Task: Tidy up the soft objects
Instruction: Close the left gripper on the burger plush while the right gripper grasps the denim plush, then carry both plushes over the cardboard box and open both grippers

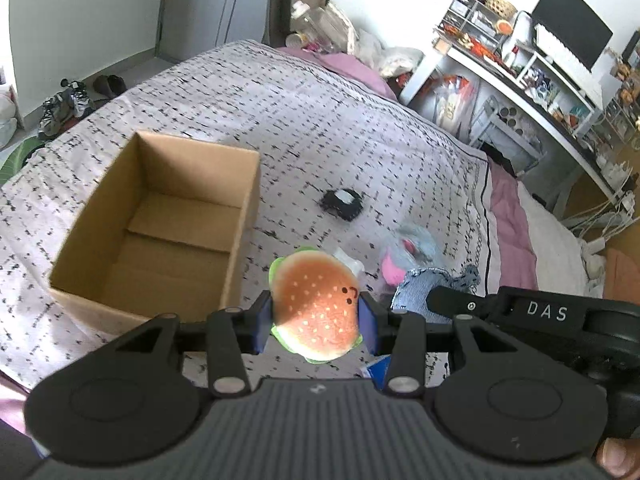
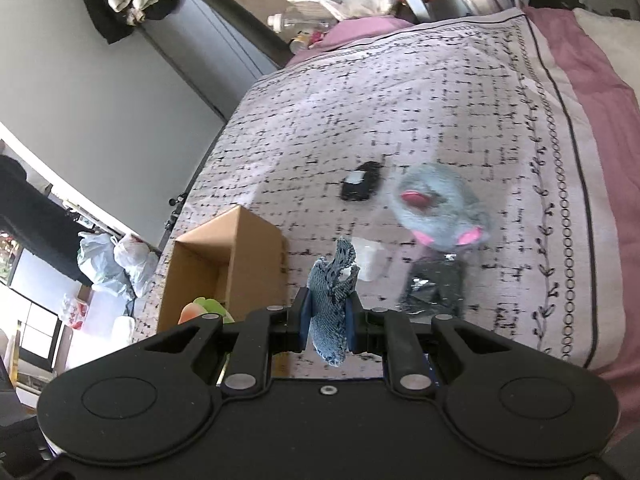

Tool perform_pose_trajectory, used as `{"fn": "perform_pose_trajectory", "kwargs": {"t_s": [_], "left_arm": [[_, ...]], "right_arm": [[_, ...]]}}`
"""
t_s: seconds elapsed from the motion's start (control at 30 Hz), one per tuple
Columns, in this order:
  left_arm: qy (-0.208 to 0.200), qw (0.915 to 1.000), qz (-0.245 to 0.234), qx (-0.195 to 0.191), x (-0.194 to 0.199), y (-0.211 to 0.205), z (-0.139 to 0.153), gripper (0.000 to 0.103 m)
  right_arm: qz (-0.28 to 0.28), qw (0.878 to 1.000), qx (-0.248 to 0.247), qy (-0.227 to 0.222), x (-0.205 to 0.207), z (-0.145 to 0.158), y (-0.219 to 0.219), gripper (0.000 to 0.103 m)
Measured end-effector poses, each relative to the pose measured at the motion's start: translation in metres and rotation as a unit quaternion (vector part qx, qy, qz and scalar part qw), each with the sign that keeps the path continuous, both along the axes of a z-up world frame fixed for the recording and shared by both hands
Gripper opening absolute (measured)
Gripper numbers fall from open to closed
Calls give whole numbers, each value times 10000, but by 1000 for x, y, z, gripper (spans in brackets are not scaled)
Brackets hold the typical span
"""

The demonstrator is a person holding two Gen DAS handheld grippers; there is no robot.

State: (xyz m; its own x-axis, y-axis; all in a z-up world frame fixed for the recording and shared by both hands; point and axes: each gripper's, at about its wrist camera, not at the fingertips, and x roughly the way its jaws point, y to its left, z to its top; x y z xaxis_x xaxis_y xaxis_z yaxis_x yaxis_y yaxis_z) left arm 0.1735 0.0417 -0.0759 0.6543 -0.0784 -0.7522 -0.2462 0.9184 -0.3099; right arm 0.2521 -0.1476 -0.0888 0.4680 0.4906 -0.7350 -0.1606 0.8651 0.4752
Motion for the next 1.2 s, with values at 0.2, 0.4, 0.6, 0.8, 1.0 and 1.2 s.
{"fn": "perform_pose_trajectory", "kwargs": {"t_s": [0.2, 0.4, 0.6, 0.8, 1.0, 1.2], "left_arm": [[-44, 9999, 127, -63, -5, 26, 5, 44], [2, 9996, 261, -137, -9, 55, 5, 44], [14, 9993, 329, -184, -10, 83, 5, 44], [106, 9989, 384, -256, -8, 107, -3, 44], [324, 9983, 385, -304, -1, 126, -18, 44], [590, 9971, 362, -310, 9, 137, -38, 44]], "right_arm": [[156, 9998, -93, -74, -2, 9, 32, 17], [301, 9994, -152, -117, -3, 15, 63, 17], [466, 9986, -170, -171, -3, 17, 93, 17], [555, 9982, -179, -162, 0, 16, 117, 17], [579, 9980, -208, -130, 6, 10, 134, 17], [648, 9977, -201, 16, 12, -4, 149, 17]]}}
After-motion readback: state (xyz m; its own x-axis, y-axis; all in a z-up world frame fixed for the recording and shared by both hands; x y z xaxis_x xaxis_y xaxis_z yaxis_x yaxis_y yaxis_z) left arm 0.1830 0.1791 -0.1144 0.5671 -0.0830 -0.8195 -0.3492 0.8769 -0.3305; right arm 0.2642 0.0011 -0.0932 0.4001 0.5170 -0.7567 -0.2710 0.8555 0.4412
